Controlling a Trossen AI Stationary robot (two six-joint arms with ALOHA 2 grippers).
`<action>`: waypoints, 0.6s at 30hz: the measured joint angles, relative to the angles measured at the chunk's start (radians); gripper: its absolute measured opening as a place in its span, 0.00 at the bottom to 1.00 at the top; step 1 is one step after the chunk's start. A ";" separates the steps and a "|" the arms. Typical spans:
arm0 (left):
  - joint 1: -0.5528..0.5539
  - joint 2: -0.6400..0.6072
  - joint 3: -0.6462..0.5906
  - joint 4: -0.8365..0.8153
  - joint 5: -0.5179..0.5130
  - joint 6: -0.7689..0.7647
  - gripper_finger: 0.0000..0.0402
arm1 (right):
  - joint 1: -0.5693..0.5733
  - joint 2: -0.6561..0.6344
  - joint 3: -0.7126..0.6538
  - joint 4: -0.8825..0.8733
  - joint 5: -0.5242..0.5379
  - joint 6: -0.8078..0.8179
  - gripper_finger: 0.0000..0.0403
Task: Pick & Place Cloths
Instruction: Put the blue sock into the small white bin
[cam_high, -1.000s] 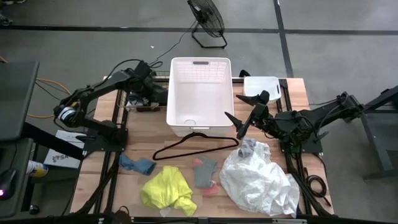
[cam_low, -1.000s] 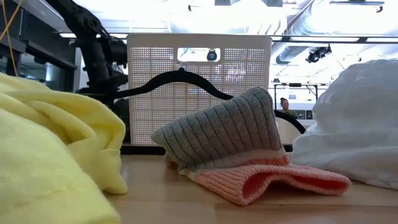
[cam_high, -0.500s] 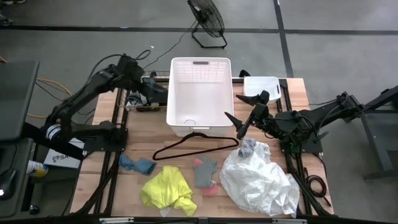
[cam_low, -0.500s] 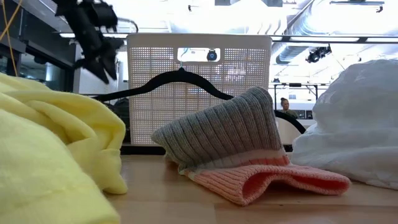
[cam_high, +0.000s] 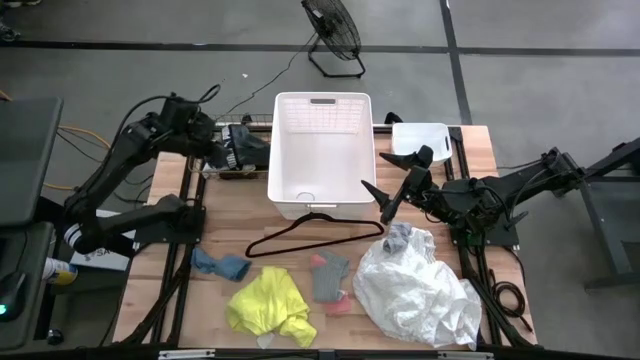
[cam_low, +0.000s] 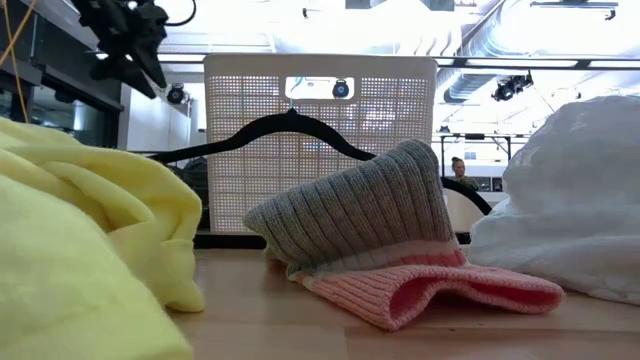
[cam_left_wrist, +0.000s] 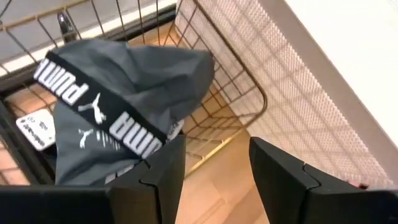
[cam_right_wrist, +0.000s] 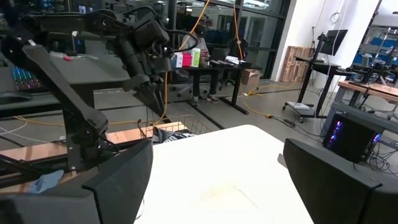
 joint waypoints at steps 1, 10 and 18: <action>0.000 -0.006 0.000 -0.008 0.007 0.000 0.43 | 0.000 0.000 0.000 0.000 0.000 0.000 0.88; -0.062 -0.045 0.000 -0.033 0.078 -0.005 0.43 | 0.000 0.000 0.000 -0.007 0.000 0.000 0.88; -0.278 -0.047 0.000 -0.023 0.045 -0.080 0.43 | 0.000 0.000 0.000 -0.087 0.000 0.070 0.88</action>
